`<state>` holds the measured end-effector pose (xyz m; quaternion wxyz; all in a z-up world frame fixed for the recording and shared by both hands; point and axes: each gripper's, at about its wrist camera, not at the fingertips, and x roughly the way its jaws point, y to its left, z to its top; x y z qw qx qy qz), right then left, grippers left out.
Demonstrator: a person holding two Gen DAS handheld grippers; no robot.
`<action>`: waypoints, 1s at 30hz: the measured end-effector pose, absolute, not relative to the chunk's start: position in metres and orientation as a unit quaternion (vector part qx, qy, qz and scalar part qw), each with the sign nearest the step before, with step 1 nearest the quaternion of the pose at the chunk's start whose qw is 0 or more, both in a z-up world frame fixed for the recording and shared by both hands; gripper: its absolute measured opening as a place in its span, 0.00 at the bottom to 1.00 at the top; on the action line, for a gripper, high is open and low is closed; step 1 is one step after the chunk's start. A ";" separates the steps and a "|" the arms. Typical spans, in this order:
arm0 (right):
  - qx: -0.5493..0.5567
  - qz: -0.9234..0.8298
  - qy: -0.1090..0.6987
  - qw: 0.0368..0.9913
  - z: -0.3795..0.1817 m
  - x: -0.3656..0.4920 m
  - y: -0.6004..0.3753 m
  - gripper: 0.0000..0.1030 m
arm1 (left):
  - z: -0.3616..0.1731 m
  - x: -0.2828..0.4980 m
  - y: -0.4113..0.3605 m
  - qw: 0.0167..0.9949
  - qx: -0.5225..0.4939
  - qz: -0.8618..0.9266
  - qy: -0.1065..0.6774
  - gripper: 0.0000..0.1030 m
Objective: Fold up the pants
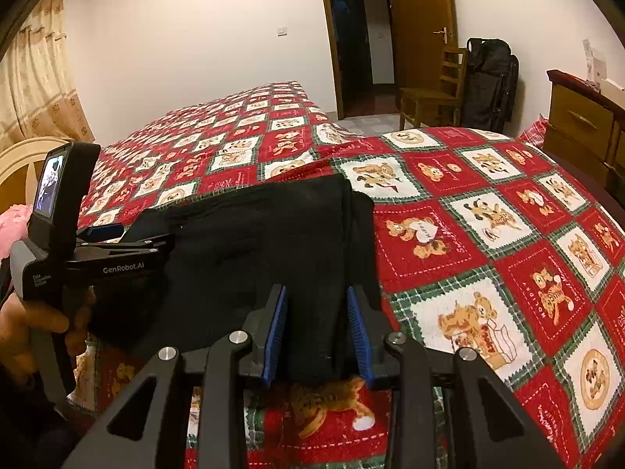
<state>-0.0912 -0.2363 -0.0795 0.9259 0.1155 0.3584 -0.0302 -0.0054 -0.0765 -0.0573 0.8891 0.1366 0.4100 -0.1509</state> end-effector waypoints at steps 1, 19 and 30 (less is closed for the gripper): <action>0.116 -0.029 0.361 0.925 -0.079 -0.091 -0.237 0.33 | -0.058 -0.006 -0.076 0.889 0.136 -0.152 0.411 0.94; 0.184 -0.059 0.307 0.932 -0.042 -0.097 -0.265 0.66 | -0.033 -0.021 -0.042 0.886 0.109 -0.181 0.414 0.97; 0.169 -0.046 0.379 0.908 -0.084 -0.056 -0.247 0.67 | -0.054 -0.011 -0.040 0.875 0.094 -0.158 0.447 1.00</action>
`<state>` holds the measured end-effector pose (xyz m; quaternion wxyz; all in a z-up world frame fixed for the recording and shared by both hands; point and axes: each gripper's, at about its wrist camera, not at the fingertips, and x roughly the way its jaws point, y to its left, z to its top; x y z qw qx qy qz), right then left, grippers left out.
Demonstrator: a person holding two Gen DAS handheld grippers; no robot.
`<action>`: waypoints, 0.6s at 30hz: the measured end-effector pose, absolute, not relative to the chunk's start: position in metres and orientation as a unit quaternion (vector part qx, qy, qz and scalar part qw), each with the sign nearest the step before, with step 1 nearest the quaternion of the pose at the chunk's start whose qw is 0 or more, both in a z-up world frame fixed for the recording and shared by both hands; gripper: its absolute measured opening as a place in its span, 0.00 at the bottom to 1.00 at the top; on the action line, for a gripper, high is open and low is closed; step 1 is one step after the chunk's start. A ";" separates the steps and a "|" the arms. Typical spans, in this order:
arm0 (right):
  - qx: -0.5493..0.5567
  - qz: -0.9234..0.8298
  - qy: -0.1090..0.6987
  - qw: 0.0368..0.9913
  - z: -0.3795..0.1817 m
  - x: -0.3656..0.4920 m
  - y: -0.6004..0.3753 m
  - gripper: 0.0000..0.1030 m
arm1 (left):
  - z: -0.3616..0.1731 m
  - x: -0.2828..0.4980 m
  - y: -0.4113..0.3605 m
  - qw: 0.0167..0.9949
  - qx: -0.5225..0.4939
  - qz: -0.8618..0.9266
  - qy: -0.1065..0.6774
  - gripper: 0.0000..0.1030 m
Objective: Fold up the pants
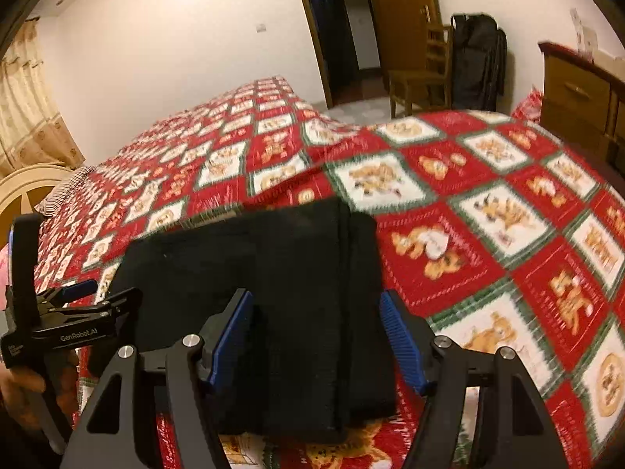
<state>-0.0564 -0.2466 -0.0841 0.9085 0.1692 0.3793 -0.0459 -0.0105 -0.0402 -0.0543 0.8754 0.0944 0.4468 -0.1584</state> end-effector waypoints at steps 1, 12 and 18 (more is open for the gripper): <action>0.169 -0.046 0.380 0.908 -0.087 -0.056 -0.246 0.67 | -0.055 -0.010 -0.041 0.875 0.095 -0.158 0.449 1.00; 0.177 -0.047 0.381 0.906 -0.093 -0.057 -0.249 0.74 | -0.069 -0.004 -0.032 0.863 0.040 -0.166 0.476 1.00; 0.189 -0.049 0.373 0.907 -0.093 -0.059 -0.251 0.74 | -0.069 -0.003 -0.034 0.862 0.040 -0.170 0.477 1.00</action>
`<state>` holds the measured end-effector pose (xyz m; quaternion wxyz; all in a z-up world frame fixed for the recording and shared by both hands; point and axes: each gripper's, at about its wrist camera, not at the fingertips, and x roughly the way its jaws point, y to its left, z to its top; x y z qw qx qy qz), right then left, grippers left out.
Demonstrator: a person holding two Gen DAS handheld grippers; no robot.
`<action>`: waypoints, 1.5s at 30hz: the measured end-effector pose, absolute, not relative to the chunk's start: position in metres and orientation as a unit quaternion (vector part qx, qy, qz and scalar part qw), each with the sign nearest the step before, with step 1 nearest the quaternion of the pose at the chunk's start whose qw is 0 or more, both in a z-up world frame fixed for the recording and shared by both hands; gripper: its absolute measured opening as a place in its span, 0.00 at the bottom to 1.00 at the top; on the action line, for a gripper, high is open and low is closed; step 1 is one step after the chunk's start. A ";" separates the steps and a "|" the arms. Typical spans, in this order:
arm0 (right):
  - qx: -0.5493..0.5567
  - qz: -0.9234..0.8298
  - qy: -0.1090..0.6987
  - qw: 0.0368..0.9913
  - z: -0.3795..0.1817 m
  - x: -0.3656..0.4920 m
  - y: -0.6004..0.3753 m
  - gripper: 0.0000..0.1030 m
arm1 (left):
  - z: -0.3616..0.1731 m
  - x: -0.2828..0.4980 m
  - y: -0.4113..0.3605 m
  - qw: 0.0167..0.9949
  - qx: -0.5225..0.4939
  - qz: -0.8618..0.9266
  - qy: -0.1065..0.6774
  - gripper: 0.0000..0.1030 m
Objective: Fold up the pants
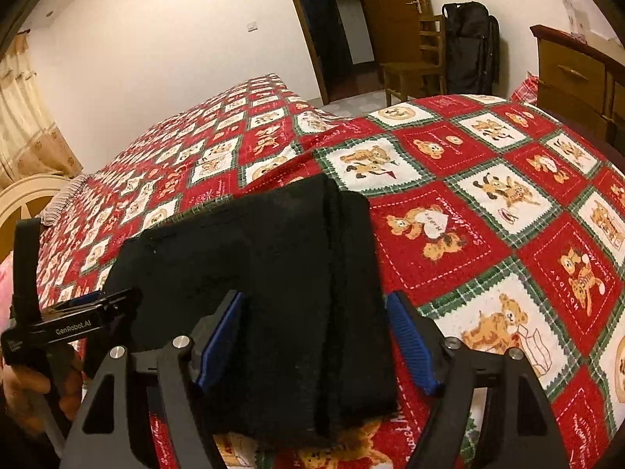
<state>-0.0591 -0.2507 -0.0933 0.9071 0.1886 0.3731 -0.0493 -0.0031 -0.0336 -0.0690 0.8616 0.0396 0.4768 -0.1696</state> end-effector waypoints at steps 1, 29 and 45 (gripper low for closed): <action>0.186 -0.050 0.372 0.908 -0.093 -0.059 -0.250 0.74 | -0.069 -0.003 -0.034 0.862 0.040 -0.169 0.477 1.00; 0.153 -0.015 0.366 0.918 -0.089 -0.062 -0.238 0.44 | -0.069 0.001 -0.030 0.844 -0.014 -0.229 0.484 0.82; 0.164 -0.012 0.359 0.919 -0.091 -0.062 -0.240 0.44 | -0.074 -0.002 -0.012 0.828 -0.071 -0.256 0.495 0.64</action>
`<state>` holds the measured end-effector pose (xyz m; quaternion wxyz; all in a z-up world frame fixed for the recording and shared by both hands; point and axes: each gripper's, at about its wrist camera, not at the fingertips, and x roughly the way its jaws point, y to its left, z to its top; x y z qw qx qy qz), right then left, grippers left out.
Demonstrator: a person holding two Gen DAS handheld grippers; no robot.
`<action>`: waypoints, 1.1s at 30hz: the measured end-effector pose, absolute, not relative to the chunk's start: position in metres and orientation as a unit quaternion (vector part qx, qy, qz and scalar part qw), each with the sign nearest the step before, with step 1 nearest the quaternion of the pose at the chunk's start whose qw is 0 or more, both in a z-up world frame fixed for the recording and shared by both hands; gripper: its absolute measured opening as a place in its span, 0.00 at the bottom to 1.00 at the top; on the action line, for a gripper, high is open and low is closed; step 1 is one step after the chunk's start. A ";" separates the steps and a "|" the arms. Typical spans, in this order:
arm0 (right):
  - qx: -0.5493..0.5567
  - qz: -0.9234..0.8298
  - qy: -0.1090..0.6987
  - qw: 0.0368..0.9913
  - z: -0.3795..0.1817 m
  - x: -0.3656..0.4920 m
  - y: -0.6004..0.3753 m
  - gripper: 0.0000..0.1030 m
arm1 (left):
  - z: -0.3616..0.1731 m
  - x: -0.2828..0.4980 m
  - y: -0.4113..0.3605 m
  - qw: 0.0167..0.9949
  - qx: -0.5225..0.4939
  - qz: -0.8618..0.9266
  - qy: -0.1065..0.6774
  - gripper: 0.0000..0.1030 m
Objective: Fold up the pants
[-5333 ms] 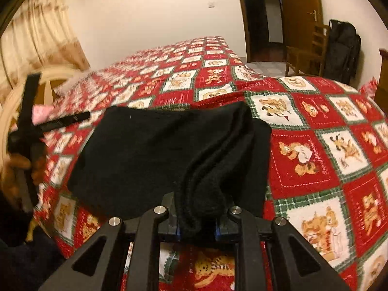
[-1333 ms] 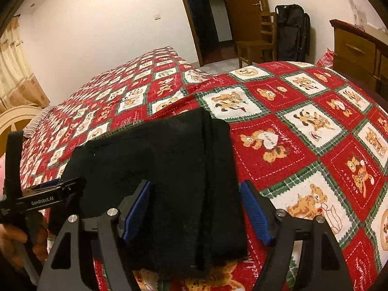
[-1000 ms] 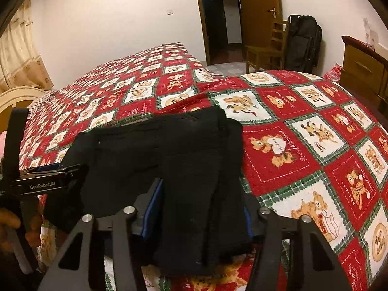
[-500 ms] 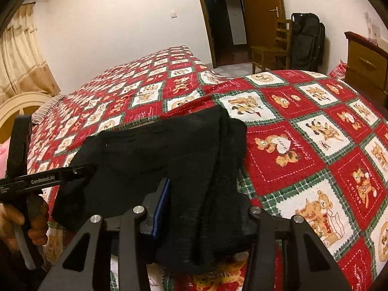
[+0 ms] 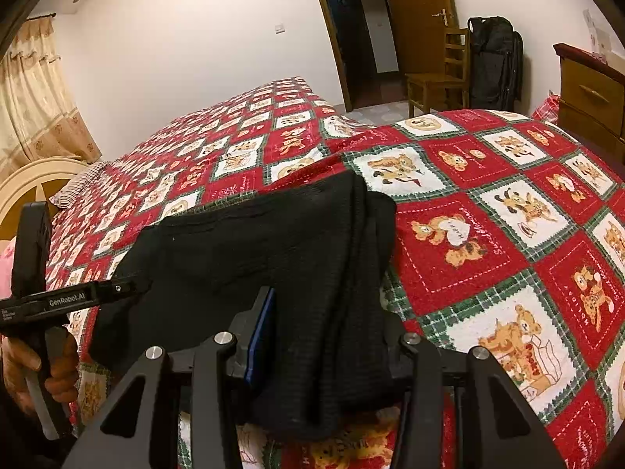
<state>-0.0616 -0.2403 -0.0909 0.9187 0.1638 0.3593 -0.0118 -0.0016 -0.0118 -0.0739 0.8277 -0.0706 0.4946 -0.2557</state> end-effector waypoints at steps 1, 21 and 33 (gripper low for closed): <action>0.162 -0.013 0.361 0.919 -0.091 -0.061 -0.240 0.44 | -0.073 -0.002 -0.014 0.830 -0.059 -0.252 0.494 0.63; 0.122 0.012 0.328 0.937 -0.045 -0.062 -0.205 0.31 | -0.029 -0.013 0.011 0.854 -0.082 -0.288 0.426 0.15; 0.121 0.048 0.327 0.936 -0.040 -0.040 -0.183 0.31 | -0.028 -0.007 0.042 0.859 -0.110 -0.264 0.424 0.15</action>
